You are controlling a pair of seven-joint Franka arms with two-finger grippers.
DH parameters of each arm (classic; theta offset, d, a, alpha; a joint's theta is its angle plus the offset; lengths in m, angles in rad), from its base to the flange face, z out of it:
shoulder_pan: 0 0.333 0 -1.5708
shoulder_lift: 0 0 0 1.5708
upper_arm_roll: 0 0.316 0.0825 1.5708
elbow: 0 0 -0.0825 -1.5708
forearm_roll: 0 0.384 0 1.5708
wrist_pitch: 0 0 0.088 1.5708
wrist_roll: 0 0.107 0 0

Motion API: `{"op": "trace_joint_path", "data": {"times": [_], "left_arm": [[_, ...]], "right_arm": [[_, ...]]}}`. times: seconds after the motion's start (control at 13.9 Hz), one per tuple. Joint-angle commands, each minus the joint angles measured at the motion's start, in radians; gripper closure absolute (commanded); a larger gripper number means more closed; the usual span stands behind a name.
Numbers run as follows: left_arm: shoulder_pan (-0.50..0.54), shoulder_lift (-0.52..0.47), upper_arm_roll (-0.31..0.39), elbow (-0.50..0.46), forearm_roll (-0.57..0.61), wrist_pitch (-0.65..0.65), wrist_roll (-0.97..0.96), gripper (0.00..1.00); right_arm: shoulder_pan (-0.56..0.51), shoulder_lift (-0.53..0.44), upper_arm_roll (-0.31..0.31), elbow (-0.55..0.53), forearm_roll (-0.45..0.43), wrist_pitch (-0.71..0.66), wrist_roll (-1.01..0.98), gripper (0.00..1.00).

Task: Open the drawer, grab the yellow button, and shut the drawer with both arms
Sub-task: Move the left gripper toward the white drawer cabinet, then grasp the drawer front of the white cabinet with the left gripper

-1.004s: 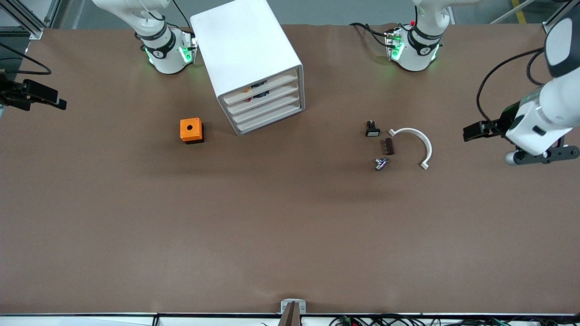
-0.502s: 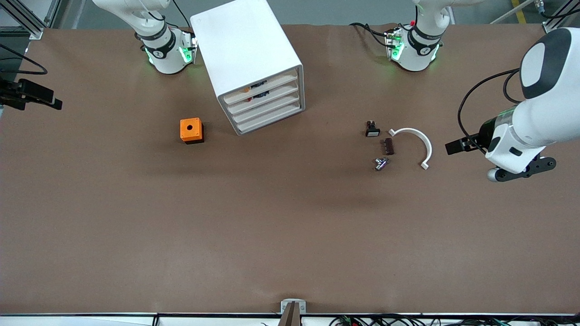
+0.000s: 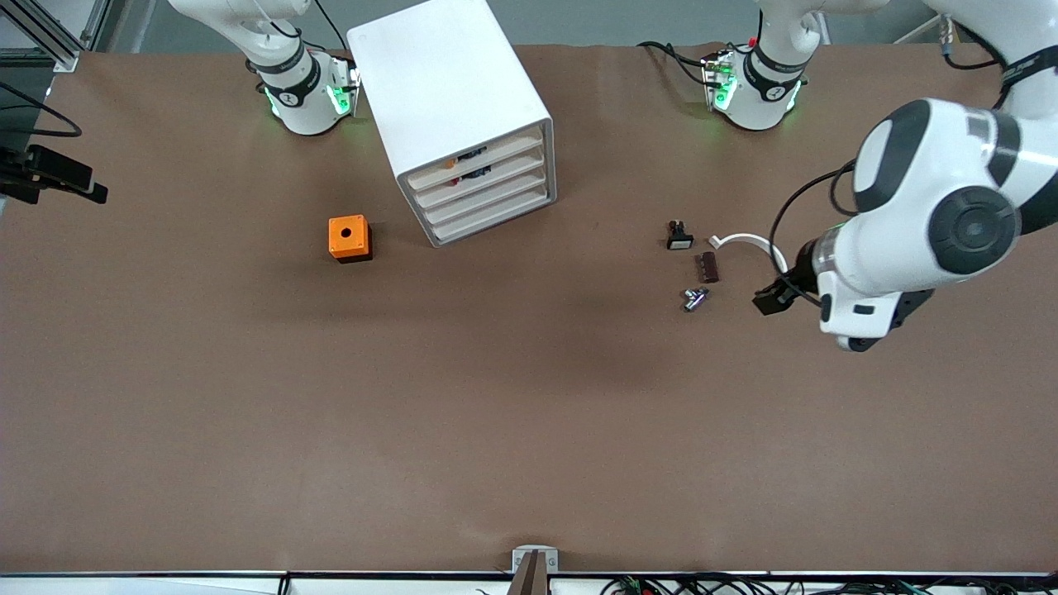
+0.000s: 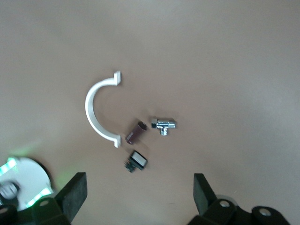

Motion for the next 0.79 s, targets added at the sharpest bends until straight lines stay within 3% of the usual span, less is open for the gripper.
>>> {"op": "trace_joint_path", "data": {"times": [0.0,0.36,0.72], "left_arm": [[-0.046,0.054,0.002,0.043,-0.016,-0.017,-0.240,0.00],[-0.090,0.109,0.002,0.041,-0.258,-0.017,-0.618,0.00],[-0.119,0.180,0.002,0.040,-0.602,-0.017,-0.862,0.00]], "right_arm": [[-0.014,0.004,0.011,0.028,-0.009,-0.010,0.001,0.00],[-0.014,0.004,0.013,0.064,-0.007,-0.011,-0.001,0.00],[-0.008,0.007,0.013,0.077,-0.004,-0.008,0.010,0.00]]}}
